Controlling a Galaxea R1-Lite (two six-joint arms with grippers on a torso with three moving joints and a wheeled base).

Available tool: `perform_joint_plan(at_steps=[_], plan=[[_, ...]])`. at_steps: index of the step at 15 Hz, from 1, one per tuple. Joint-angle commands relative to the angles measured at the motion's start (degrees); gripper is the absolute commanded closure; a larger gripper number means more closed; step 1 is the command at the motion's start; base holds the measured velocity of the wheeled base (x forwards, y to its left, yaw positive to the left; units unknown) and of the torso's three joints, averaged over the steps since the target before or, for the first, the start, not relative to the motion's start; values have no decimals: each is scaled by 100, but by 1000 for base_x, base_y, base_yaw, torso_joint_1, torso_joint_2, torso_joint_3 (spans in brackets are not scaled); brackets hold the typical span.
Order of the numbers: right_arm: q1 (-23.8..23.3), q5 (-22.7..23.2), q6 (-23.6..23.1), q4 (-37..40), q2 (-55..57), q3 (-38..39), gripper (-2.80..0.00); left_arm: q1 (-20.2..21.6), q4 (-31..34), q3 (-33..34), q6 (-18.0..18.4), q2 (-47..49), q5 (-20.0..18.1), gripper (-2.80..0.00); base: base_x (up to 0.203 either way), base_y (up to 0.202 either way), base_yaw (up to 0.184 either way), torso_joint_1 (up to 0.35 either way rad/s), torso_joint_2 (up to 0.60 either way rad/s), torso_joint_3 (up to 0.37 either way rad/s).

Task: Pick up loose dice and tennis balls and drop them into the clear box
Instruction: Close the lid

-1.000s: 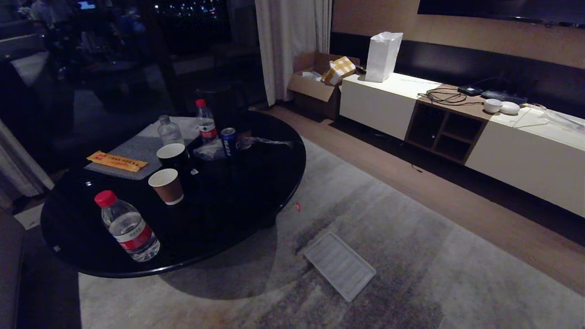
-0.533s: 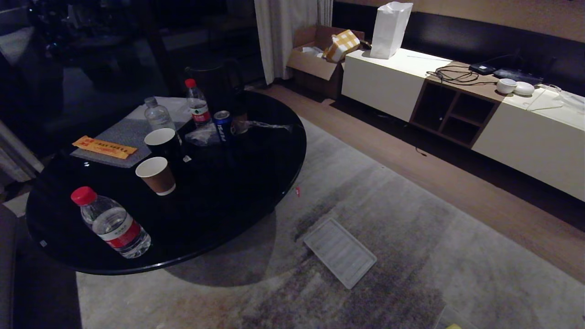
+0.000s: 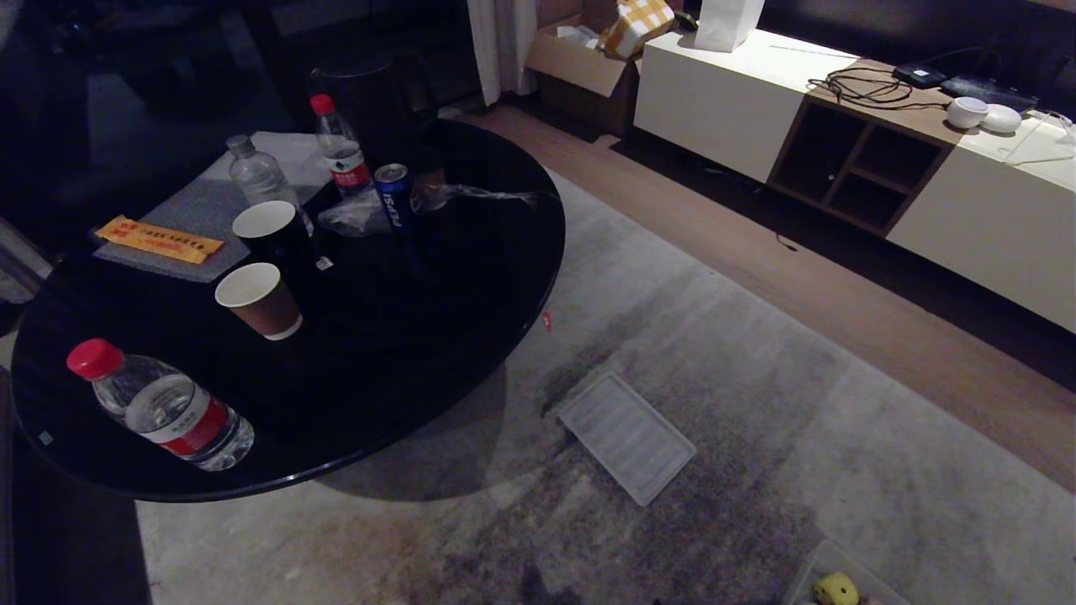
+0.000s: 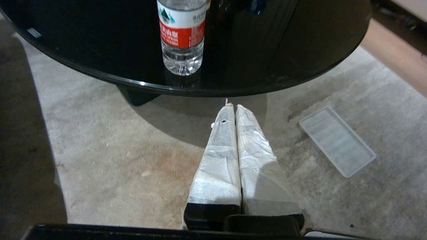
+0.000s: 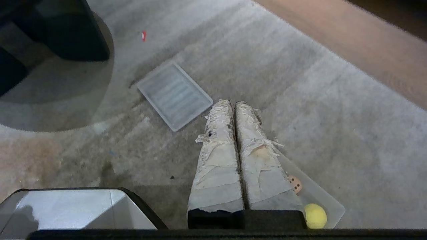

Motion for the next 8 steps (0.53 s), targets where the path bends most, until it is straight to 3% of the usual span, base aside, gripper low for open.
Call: perform_joint_plan(at_steps=[1,8], plan=[[2,0,-5,7,7,1,0,0,-3,9,-5,6,1,0,0,0,0,4,-1,-194],[-7,0,2,7,7,1,0,0,-3,9,-5,6,1,0,0,0,0,3,1,-201]])
